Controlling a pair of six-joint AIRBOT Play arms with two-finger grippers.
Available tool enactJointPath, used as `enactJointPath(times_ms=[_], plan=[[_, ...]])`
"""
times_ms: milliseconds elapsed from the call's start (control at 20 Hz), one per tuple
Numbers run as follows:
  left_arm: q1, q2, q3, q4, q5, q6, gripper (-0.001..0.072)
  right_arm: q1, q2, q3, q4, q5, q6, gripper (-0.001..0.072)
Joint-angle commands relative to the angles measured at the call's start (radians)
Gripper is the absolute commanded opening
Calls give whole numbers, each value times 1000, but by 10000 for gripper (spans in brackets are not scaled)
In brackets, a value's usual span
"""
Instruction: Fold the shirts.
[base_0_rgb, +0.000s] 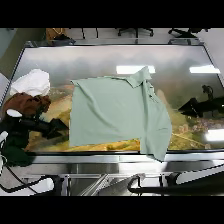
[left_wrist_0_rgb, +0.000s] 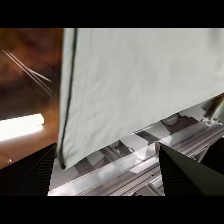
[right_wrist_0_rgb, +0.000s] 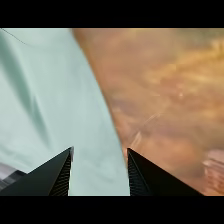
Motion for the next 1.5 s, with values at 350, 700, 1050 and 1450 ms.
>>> enactJointPath(times_ms=[350,700,1050,1450], plan=[[-173,-110,-66,-38,152,61,178,-10,10,-154,0,-63,-77,482],[-184,-136,14,-35,95,52,9,68,-1,-238,0,-140,-106,480],[-151,-105,45,-41,65,38,8,180,-11,-228,31,-45,-143,29],[39,332,455,-622,-87,37,8,31,462,128,801,-87,-241,24]])
